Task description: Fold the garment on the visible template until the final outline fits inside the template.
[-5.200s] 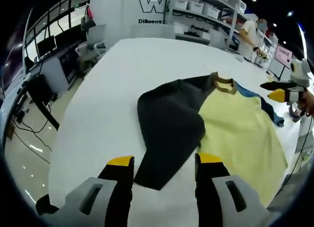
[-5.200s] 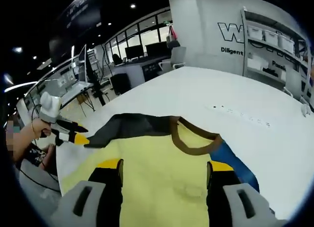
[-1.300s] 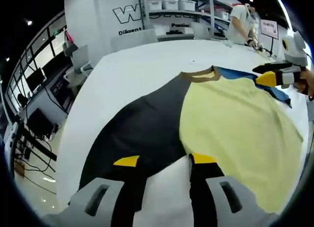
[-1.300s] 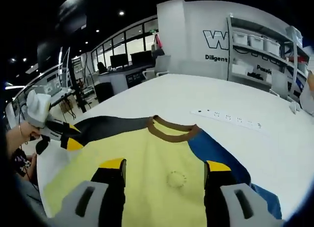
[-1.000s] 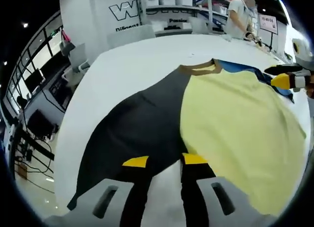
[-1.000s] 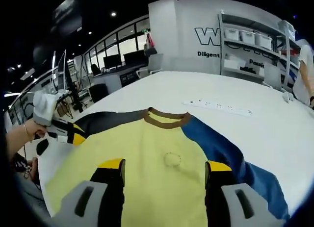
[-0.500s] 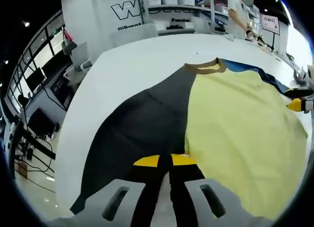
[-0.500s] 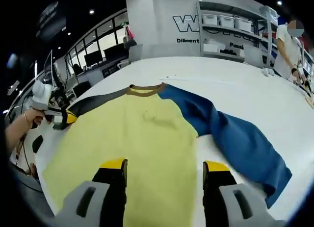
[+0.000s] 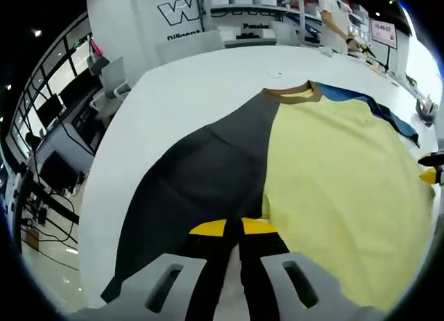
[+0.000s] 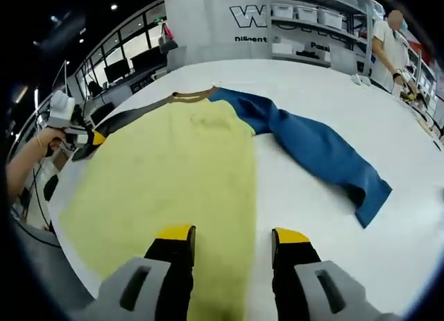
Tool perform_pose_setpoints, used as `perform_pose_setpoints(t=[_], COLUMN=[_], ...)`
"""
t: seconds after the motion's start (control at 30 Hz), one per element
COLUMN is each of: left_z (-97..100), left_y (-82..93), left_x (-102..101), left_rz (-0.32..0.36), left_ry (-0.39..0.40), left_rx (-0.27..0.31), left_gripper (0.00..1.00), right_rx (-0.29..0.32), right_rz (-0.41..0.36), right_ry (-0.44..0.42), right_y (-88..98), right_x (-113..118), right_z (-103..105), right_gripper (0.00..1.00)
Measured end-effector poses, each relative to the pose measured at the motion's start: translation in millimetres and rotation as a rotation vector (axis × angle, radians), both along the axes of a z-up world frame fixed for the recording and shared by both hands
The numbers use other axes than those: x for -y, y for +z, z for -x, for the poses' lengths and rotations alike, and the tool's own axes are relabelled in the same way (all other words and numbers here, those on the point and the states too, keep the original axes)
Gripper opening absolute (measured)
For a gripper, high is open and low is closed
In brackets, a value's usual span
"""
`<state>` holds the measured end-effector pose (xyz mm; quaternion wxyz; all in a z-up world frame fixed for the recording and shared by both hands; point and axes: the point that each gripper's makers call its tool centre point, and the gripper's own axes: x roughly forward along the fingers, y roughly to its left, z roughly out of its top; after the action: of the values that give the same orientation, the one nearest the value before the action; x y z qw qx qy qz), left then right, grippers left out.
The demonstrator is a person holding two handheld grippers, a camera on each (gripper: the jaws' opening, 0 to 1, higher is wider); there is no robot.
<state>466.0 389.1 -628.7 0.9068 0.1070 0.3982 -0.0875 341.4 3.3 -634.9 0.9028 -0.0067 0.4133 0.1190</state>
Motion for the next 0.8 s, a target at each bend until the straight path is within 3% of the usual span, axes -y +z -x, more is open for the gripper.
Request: perform_pose_setpoints(t=[0.17, 0.23, 0.33, 0.47, 0.57, 0.8], left_z=[-0.4, -0.4, -0.7, -1.0, -1.6, 1.0], left_y=[-0.7, -0.9, -1.5, -1.6, -1.7, -1.9], left_x=[-0.3, -0.2, -0.7, -1.3, -2.1, -9.8], left_rz=[-0.006, -0.008, -0.006, -0.043, -0.05, -0.043], left_ry=[-0.004, -0.004, -0.004, -0.032, -0.039, -0.03], left_rx=[0.002, 0.002, 0.001, 0.008, 0.008, 0.004], left_gripper=[0.09, 0.09, 0.09, 0.09, 0.08, 0.08], right_rx=[-0.071, -0.073, -0.093, -0.105, -0.137, -0.201], right_rz=[0.044, 0.061, 0.142, 0.134, 0.139, 0.167], right_ry=[-0.004, 0.003, 0.038, 0.036, 0.039, 0.073], right_y=[-6.0, -5.6, -6.5, -7.9, -9.4, -10.6], right_x=[4.3, 3.5, 8.1, 3.6, -0.2, -6.8], right_z=[22.6, 27.2, 31.7, 30.3, 34.2, 45.9], right_gripper=[0.32, 0.27, 0.2, 0.14, 0.0, 0.0])
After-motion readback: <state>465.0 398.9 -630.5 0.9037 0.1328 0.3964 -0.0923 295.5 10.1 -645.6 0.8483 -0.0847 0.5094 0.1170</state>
